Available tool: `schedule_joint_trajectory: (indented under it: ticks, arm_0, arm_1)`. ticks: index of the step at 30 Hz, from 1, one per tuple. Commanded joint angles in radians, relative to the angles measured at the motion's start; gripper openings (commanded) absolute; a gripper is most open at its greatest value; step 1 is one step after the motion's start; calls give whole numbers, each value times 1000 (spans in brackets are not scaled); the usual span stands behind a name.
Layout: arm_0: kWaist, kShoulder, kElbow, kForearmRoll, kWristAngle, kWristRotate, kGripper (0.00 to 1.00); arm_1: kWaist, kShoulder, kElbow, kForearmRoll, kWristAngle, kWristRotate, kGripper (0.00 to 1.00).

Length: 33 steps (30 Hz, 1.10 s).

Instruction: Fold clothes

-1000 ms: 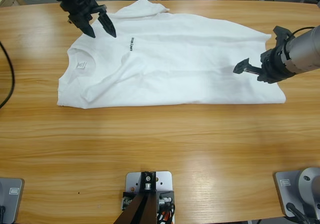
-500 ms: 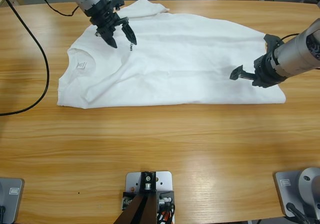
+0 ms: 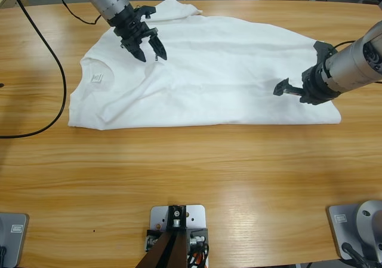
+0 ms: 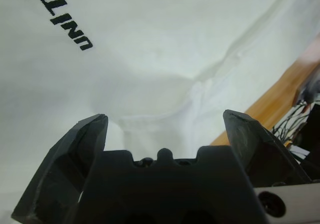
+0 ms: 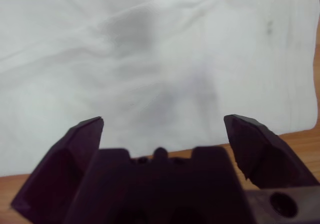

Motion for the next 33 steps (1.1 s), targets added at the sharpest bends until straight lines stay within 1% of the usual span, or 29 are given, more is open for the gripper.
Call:
schedule_joint_trajectory:
  ticks: [1,5,9,11,13,17,23,25,26,30,32,33]
  arm_0:
    - [11,81,3,57,-73,63,895]
    - [14,83,3,77,-77,99,892]
    - [-22,83,-3,90,23,147,890]
    - [-42,87,-16,93,85,216,895]
    - [-46,90,-29,92,114,333,895]
    - [-37,84,-19,94,113,445,885]
    - [-26,64,23,116,86,496,889]
    - [-21,62,30,124,81,499,860]
    - [-20,62,35,131,81,501,827]
    - [-17,60,45,141,74,506,772]
    - [-17,60,49,144,54,506,665]
    - [-17,60,52,144,40,504,628]
  arm_1:
    - [7,23,35,-21,8,-13,987]
    - [7,22,35,-28,8,-13,987]
    - [7,13,48,-37,8,-13,987]
    - [7,8,60,-43,7,-13,987]
    - [7,4,70,-44,8,-13,987]
    - [7,-4,73,-44,7,-22,987]
    - [7,2,47,-44,7,-26,987]
    - [7,3,46,-44,7,-27,987]
    - [7,4,47,-44,7,-27,987]
    - [7,6,49,-45,5,-27,987]
    - [7,9,46,-48,5,-27,982]
    - [7,11,45,-50,5,-27,982]
